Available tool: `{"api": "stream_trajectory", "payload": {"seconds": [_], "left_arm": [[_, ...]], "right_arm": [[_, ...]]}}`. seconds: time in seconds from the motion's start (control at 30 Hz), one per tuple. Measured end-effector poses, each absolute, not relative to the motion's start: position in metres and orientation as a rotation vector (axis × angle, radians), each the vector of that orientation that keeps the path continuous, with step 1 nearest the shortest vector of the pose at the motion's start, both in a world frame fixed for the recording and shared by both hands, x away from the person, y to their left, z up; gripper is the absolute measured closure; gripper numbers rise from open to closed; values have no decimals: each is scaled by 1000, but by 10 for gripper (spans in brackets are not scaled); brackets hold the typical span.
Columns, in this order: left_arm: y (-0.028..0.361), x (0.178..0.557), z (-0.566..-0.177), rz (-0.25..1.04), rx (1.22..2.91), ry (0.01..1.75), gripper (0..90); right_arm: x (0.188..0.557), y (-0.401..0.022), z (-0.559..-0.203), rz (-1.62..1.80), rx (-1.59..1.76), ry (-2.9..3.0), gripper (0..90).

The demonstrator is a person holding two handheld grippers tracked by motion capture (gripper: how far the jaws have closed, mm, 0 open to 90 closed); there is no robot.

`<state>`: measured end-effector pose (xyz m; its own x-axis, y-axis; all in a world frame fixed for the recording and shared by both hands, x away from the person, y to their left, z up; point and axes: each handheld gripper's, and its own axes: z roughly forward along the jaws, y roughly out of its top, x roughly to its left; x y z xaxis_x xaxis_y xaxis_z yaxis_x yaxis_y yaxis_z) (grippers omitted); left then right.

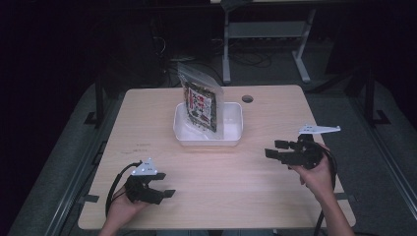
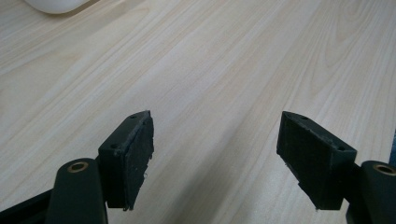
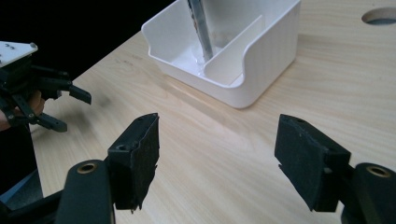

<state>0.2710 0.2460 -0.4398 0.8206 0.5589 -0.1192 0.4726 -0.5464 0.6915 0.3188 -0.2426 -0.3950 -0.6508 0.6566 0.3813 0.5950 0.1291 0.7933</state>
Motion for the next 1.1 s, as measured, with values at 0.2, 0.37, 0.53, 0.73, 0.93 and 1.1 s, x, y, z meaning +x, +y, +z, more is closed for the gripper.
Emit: {"api": "stream_trajectory", "payload": {"seconds": [0.2, 0.37, 0.53, 0.73, 0.93, 1.1], "left_arm": [[245, 271, -440, 148, 2247, 752, 265], [244, 271, -440, 145, 2245, 752, 262], [243, 271, -440, 146, 2255, 746, 259], [241, 270, -440, 143, 2263, 741, 254], [240, 270, -441, 147, 2269, 737, 251], [240, 270, -441, 149, 2272, 736, 250]], "right_arm": [[311, -250, -404, 1570, 1313, 2317, 295], [305, -254, -410, 1571, 1326, 2318, 295], [299, -255, -415, 1567, 1332, 2331, 294], [292, -255, -422, 1557, 1342, 2350, 294], [286, -255, -429, 1562, 1348, 2361, 295], [278, -252, -435, 1558, 1344, 2385, 292]]}}
